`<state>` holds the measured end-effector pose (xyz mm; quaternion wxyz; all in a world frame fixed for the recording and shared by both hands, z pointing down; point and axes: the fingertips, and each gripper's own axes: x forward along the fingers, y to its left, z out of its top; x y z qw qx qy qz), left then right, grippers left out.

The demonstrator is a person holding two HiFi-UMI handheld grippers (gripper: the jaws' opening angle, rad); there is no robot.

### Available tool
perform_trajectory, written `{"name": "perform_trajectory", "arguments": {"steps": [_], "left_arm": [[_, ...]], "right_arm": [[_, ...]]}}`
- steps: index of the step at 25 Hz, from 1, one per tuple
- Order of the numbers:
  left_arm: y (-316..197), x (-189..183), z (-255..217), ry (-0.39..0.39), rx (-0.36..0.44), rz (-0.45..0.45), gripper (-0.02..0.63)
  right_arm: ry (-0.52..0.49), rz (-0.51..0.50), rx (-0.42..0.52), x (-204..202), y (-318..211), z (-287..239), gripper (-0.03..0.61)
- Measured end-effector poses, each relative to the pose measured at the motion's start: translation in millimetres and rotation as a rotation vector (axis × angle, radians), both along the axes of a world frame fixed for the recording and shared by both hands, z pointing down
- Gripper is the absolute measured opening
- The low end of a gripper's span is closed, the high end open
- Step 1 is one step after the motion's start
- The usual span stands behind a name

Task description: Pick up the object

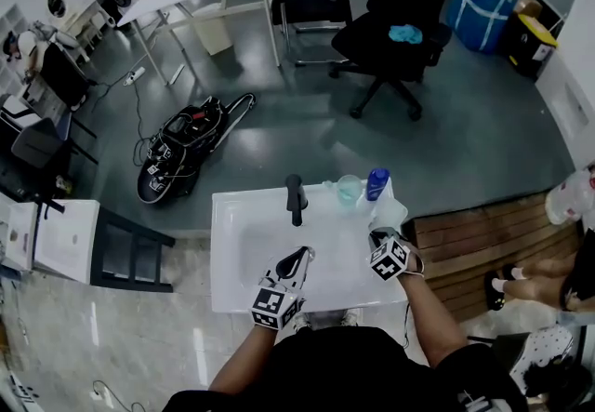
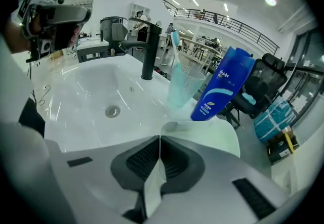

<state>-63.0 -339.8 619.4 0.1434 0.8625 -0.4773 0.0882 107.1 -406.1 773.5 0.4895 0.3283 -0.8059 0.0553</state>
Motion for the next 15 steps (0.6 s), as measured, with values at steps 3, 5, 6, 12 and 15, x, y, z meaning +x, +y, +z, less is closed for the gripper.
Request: {"name": "perform_trajectory", "arguments": {"steps": [3,5,6,12,15], "left_arm": [[1,1,-3,0.003,0.005,0.005,0.018],[2,1,-5,0.004,0.005,0.010,0.018],[2,2,-5,0.004,0.006,0.012,0.018],[3,6,-7,0.004,0.024,0.024,0.018],[4,8,-13,0.007,0.031,0.030,0.018]], "right_arm": [[-0.018,0.019,0.041,-3,1,-17,0.022],[-0.037,0.034,0.072,-6,3,-30,0.023],[-0.047,0.040,0.086,-7,4,-37,0.023],[-0.094,0.044,0.160,-14,14,-80,0.023],[-0.118,0.040,0.197,-21,20,-108,0.023]]}}
